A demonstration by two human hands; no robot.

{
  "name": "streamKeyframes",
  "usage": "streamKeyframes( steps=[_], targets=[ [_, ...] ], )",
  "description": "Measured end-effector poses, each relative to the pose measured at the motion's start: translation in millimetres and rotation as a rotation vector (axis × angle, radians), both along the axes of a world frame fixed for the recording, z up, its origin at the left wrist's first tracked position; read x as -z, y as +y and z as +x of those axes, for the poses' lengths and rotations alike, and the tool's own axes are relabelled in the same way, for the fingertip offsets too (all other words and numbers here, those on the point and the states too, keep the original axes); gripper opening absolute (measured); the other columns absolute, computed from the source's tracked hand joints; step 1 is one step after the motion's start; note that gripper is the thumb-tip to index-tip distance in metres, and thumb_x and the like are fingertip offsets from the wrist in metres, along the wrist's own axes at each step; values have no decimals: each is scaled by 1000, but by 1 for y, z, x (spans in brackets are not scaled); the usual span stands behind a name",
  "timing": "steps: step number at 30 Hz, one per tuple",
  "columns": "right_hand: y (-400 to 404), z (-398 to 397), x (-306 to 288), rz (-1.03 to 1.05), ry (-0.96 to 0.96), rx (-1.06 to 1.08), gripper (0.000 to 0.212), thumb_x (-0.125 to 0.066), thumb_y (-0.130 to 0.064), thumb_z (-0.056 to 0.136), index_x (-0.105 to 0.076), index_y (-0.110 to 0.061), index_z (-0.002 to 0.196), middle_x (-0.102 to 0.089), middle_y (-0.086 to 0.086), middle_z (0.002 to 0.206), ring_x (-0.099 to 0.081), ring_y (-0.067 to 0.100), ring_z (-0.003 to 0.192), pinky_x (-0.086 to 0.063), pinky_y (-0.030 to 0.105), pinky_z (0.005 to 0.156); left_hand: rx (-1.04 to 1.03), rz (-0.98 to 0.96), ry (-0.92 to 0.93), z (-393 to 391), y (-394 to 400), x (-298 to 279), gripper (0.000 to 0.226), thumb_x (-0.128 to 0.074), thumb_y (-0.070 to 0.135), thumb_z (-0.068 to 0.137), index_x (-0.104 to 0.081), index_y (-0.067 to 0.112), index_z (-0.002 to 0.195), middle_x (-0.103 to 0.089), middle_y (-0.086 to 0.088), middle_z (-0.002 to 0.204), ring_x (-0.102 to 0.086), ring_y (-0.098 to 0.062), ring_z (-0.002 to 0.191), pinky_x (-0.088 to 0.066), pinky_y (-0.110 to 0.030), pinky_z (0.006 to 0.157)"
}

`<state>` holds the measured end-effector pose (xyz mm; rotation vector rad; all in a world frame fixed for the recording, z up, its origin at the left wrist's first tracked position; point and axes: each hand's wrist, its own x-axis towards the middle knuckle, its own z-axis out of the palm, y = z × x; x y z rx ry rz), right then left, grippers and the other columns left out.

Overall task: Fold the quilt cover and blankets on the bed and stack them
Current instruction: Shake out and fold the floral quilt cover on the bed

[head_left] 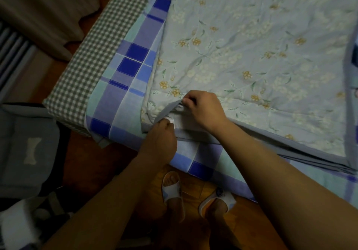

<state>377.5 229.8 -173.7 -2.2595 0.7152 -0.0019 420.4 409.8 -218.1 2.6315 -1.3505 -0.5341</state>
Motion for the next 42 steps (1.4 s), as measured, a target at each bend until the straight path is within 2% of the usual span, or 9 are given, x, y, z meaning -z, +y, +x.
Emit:
streamKeyframes(
  steps=[5,10,13,15,18,22,27,33,42],
  targets=[
    [1,8,-2,-67,17,-43,20,-59,-28,96,-74,-16,100,-70,9,95,-63,29,89,-46,33,72,-125,-10,122,-10,-5,-4,60,-56,13,91,-38,-2,146,-40,-20,146,-45,-33,131,-43,-38,107],
    [17,10,-2,-525,93,14,13,-54,-21,96,-67,-18,96,-64,9,80,-60,32,70,-32,32,58,-328,-96,328,-3,-11,-14,65,-49,5,96,-23,6,155,-23,-13,160,-31,-28,145,-31,-32,114],
    [24,14,9,-292,48,29,10,-52,-14,94,-54,-14,105,-61,11,79,-53,30,67,-38,34,58,-235,-78,338,10,-9,-10,63,-50,1,92,-30,4,152,-31,-15,158,-34,-32,143,-28,-37,117],
    [20,12,19,-185,-3,-3,13,-56,-12,90,-58,-12,104,-64,11,95,-58,30,85,-45,36,68,-106,36,267,13,-8,-8,63,-50,5,91,-35,9,151,-29,-8,160,-37,-34,137,-34,-44,114],
    [21,4,34,-355,-21,-134,23,-67,-11,83,-73,-14,105,-57,16,120,-51,34,110,-45,39,88,-7,176,173,11,-7,-4,62,-48,11,91,-34,16,152,-19,-1,164,-32,-32,136,-34,-43,110],
    [43,8,34,-33,229,25,14,-59,-19,92,-70,-12,96,-66,15,99,-62,33,94,-41,28,72,-151,-49,308,8,0,5,64,-49,-4,86,-38,3,149,-31,-14,159,-35,-38,139,-30,-44,117],
    [60,32,42,443,269,410,22,-67,-28,85,-71,-14,101,-72,11,106,-66,32,101,-54,41,92,-315,-206,418,10,5,-3,69,-48,-6,89,-28,7,154,-28,-14,159,-26,-28,148,-23,-41,122],
    [62,43,52,560,274,550,30,-62,-23,90,-66,-9,117,-67,13,118,-62,36,108,-52,47,97,-298,-128,429,26,6,0,68,-45,-2,92,-27,17,155,-25,-5,160,-45,-27,137,-40,-47,111],
    [58,24,44,288,258,374,34,-70,-28,88,-68,-8,116,-68,12,118,-62,32,110,-51,37,93,-215,-37,389,6,15,-6,67,-47,4,95,-25,20,156,-11,0,163,-30,-26,144,-27,-34,117]
  ],
)
